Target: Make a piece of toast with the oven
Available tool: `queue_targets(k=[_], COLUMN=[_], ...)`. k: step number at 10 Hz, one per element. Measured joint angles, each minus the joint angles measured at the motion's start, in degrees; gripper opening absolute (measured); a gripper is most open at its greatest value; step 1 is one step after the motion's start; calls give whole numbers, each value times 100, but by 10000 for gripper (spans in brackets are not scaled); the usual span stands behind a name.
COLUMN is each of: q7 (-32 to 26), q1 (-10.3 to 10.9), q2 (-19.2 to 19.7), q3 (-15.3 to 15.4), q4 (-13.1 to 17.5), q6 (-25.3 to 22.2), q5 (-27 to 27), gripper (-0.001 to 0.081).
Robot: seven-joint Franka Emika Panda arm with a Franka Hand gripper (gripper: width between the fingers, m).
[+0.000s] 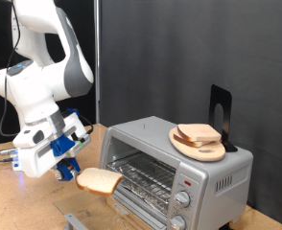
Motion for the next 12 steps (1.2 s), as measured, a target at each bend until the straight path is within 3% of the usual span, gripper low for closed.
queue_targets(k=[4,6,9,12], q7=[-298,-2,885,1157], q1=[44,62,180,268], q2=[159,382,715,735], q3=[184,380,756,931], q4=[335,632,959,939], q6=[-307,-380,-310,10], q5=[-436,-1087,-2146,-2654], gripper=[383,383,383,383])
